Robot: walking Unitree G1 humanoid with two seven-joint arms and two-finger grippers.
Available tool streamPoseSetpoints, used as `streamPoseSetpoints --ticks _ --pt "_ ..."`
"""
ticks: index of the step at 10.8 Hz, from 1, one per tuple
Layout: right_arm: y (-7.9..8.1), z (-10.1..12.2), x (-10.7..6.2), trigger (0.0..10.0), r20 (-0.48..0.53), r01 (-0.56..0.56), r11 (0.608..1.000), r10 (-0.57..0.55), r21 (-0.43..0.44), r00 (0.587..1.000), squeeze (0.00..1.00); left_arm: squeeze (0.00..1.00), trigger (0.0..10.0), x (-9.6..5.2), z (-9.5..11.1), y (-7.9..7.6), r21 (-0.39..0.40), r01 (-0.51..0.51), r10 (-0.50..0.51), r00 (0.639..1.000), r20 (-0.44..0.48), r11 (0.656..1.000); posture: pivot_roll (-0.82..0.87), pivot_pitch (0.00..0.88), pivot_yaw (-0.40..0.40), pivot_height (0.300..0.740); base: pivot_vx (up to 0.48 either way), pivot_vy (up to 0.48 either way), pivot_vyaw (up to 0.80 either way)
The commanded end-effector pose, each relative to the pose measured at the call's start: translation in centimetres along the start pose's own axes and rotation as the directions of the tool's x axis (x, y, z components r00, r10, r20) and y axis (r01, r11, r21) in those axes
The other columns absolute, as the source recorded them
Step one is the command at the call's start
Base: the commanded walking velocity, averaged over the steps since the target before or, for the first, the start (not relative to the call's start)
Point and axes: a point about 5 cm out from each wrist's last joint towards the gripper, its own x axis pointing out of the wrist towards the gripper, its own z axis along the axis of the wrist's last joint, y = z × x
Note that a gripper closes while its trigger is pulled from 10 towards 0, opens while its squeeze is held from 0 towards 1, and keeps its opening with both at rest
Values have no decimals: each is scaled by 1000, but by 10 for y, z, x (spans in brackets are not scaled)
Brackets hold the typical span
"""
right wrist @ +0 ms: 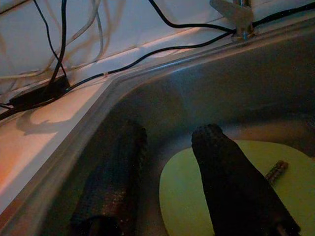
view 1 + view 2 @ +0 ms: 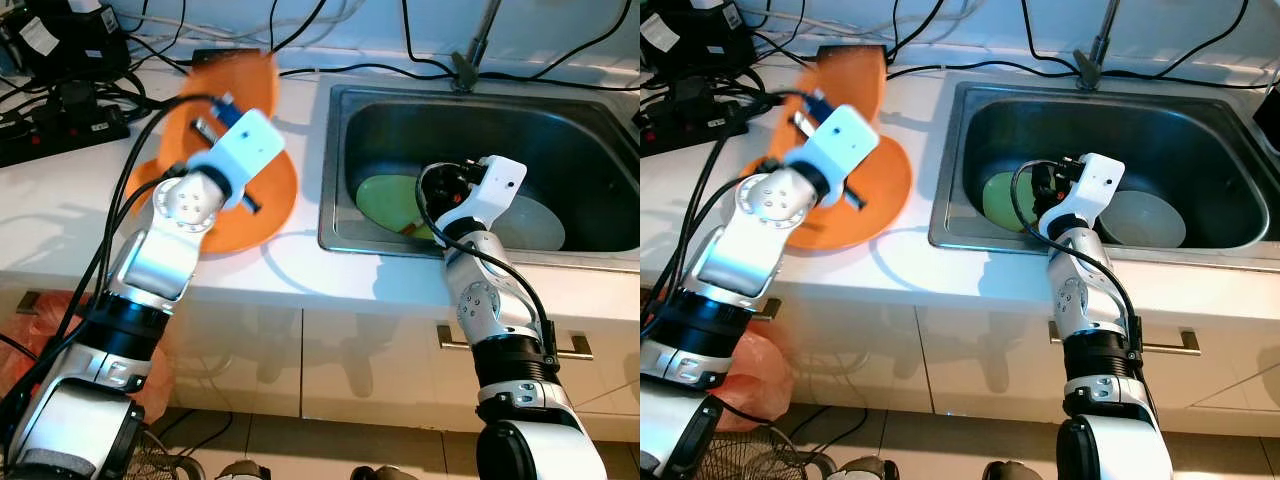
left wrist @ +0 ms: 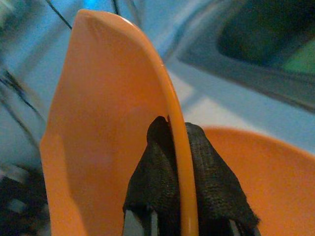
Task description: Kitchen organization
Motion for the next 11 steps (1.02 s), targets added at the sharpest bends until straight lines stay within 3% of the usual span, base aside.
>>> streamPoseSetpoints --ticks 1,4,5,7,8,11 --pt "2 -1 1 10000 -10 -6 1000 7 15 1000 0 0 10000 2 17 12 61 -80 75 994 79 995 67 69 -18 740 0 0 0" --pt "1 0 1 10000 -9 -5 1000 5 16 1000 0 0 10000 2 28 17 139 -151 127 978 166 979 69 68 -18 740 0 0 0" --pt "4 3 2 10000 2 -14 999 14 49 1000 0 0 10000 6 34 -1 224 -118 66 972 224 967 67 68 -18 740 0 0 0" --pt "9 15 4 10000 35 -33 992 29 120 999 0 0 10000 7 37 -8 255 -93 30 970 242 962 66 68 -18 740 0 0 0" --pt "21 37 7 10000 96 -91 986 78 141 992 0 0 10000 12 40 -25 253 -66 -1 967 255 965 61 68 -17 740 0 0 0" --pt "41 65 6 10000 167 -190 962 158 198 973 0 0 10000 16 46 -50 290 -16 -68 958 278 957 55 67 -15 740 0 0 0"
